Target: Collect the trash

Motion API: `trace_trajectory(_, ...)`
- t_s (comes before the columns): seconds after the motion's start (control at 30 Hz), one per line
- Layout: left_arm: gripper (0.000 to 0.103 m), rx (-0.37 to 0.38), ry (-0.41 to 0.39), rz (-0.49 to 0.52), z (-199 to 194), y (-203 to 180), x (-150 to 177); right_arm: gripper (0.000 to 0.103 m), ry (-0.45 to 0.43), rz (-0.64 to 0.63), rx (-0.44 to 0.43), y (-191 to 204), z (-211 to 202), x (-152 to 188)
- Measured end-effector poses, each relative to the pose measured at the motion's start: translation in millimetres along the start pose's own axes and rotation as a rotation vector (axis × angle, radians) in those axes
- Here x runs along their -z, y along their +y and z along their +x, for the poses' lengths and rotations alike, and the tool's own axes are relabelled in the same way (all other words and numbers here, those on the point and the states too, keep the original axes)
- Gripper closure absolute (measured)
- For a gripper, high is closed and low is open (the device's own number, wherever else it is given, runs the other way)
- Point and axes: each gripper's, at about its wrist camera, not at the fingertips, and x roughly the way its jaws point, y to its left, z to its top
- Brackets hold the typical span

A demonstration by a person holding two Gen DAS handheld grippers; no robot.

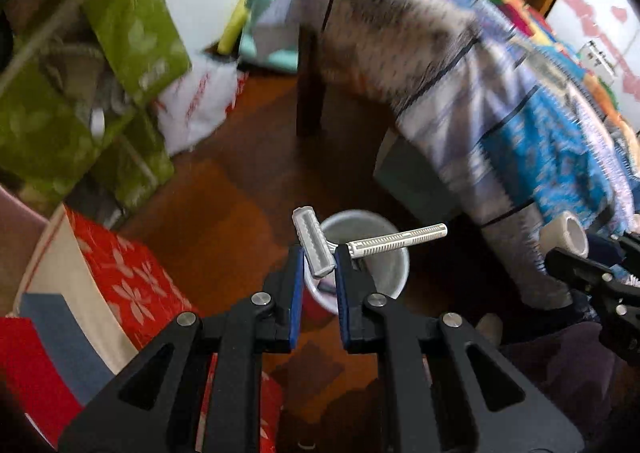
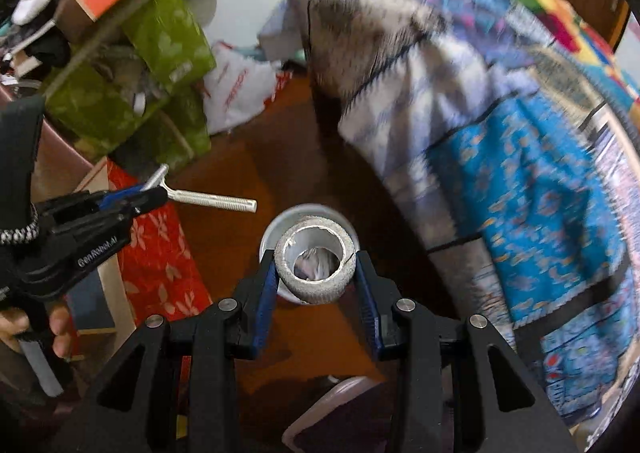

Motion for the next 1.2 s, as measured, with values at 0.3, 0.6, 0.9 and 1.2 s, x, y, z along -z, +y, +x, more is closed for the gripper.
trace_trajectory(0.3,0.089,-0.028,0.158,0.000,72,-5,8,0.068,0.110,0.041,-0.037,-5,54,-18)
trace_trajectory(0.6,0.080,0.116,0.264,-0.048,107,-17,-5,0.067,0.130,0.067,-0.165,-11,75,-38)
trace_trajectory(0.9,0.068,0.108,0.266,-0.022,98,-18,1,0.064,0.171,0.037,-0.140,-9,85,-40)
trace_trajectory(1.2,0.068,0.114,0.158,-0.025,46,-11,-2,0.064,0.135,0.032,-0.141,-10,59,-34)
